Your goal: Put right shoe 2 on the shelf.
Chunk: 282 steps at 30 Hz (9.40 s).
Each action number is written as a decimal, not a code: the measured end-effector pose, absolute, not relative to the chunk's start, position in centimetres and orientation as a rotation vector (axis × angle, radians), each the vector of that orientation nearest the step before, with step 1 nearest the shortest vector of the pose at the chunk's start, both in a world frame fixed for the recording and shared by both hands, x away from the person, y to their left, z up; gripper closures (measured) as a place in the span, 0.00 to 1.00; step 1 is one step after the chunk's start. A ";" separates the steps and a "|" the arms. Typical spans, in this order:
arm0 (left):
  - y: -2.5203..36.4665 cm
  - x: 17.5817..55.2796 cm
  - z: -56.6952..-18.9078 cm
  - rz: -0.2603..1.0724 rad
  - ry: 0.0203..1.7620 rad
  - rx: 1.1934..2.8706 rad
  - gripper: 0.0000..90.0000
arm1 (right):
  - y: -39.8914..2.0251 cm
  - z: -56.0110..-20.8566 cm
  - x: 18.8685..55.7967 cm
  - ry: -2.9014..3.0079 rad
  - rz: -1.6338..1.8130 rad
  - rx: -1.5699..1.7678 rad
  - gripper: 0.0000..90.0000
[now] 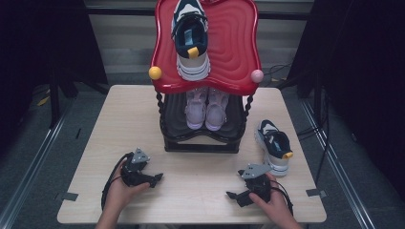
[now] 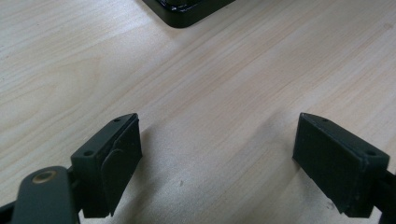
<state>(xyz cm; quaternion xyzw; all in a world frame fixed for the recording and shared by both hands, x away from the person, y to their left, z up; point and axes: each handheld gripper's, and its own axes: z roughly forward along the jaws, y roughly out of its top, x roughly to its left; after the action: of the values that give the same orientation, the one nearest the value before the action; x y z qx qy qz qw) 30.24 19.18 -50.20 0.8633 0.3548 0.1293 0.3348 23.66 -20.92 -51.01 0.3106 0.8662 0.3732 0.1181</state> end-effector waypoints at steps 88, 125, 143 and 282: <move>19.4 29.8 -50.9 0.355 0.900 2.191 0.12 | -29.4 -40.5 29.5 2.775 0.515 0.868 0.29; 19.4 29.8 -50.9 0.355 0.901 2.192 0.12 | -27.3 -39.5 29.0 2.848 0.573 0.816 0.81; 19.4 29.8 -50.9 0.355 0.900 2.192 0.12 | -27.4 -40.1 29.6 2.968 0.437 0.852 0.51; 19.5 29.8 -50.9 0.358 0.895 2.195 0.12 | -22.5 -11.7 30.7 2.858 0.114 0.489 0.82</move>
<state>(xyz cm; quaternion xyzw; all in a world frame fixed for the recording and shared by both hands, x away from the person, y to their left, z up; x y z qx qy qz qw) 29.84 19.48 -50.85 0.8529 0.3477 0.1390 0.3638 30.70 -22.54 -11.69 0.1672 0.9779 0.0389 0.1197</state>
